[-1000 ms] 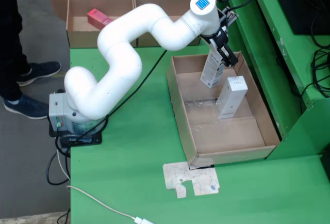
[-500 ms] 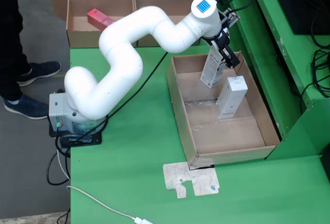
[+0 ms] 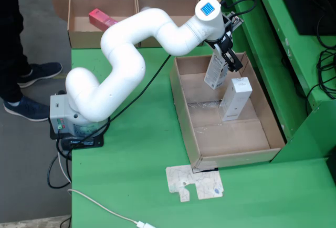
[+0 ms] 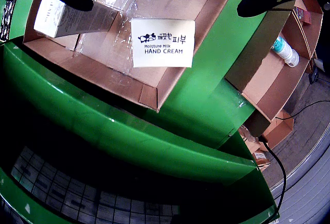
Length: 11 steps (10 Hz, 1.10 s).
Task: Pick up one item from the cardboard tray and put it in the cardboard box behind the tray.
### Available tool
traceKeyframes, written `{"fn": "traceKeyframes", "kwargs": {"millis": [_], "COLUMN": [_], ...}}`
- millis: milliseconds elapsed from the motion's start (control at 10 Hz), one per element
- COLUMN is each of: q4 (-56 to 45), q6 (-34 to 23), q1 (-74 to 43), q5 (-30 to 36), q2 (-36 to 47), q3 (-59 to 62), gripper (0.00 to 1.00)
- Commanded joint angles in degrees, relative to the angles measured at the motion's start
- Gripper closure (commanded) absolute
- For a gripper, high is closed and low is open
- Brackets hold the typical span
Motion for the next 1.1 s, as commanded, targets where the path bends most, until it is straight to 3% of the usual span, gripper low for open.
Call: {"fn": "traceKeyframes", "kwargs": {"millis": [0,100,200,400,1000], "q4": [-3.18,-8.37,-8.37,-15.01,-0.51], "q6": [-0.22,-0.21,-0.21,-0.07,0.29], "q1": [-0.03,0.09,0.09,0.17,-0.04], "q5": [0.01,-0.11,-0.11,-0.35,-5.47], "q2": [-0.2,-4.33,-4.33,-13.73,-18.92], "q3": [7.74,16.59,16.59,34.18,34.18], "gripper": [0.0,0.0,0.0,0.0,0.0]}}
